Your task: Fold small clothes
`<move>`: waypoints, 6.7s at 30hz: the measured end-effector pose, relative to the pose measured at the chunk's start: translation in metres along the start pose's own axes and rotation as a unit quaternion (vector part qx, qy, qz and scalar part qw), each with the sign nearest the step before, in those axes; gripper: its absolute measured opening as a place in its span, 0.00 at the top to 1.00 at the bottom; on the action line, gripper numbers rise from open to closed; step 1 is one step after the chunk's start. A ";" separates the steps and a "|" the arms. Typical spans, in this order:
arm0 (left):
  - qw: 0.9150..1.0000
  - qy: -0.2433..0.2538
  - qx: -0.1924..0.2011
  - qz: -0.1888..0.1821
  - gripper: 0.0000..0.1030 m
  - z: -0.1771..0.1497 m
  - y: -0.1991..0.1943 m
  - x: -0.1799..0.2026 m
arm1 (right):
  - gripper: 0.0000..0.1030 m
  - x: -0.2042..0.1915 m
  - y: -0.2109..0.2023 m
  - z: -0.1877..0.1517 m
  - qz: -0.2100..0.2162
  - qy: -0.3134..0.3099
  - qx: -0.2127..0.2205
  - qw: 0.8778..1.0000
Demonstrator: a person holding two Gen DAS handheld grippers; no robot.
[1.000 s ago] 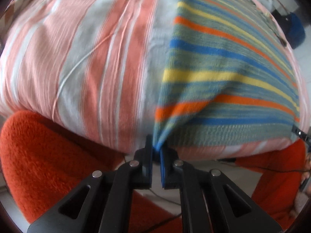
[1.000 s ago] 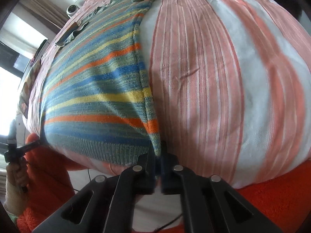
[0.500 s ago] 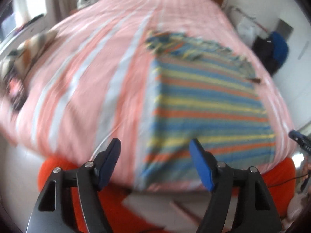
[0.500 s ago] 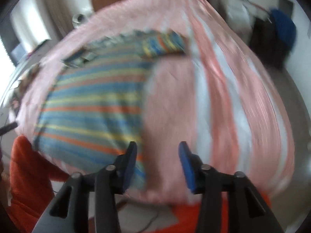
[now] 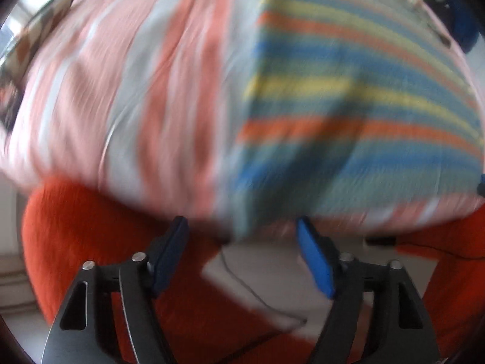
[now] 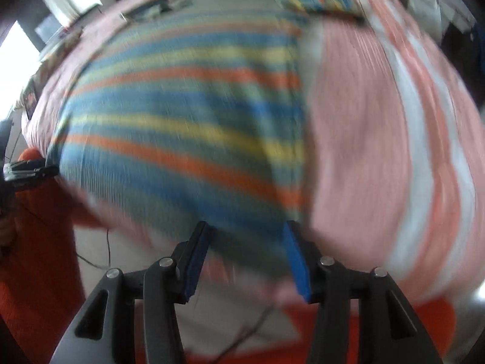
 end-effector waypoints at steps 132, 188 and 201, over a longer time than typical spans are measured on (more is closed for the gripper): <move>0.919 -0.349 0.161 0.087 0.92 0.243 -0.006 -0.263 | 0.29 0.075 -0.012 0.061 -0.052 0.066 0.259 0.962; 0.952 -0.044 0.299 0.043 0.09 0.135 -0.109 -0.027 | 0.48 0.214 -0.087 0.131 0.061 0.241 0.240 0.939; 0.959 -0.105 0.243 0.095 0.09 0.113 -0.040 -0.060 | 0.98 0.322 0.007 0.201 0.167 0.414 0.189 0.875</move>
Point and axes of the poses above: each gripper's, at about its wrist camera, not at the fingertips, and y roughly the way its jaws point, x to its right, z to its top, the point moved 9 cm from there along y, roughly the way its jaws point, and after that the axes turned 3 degrees about y, right-handed, at the moved point
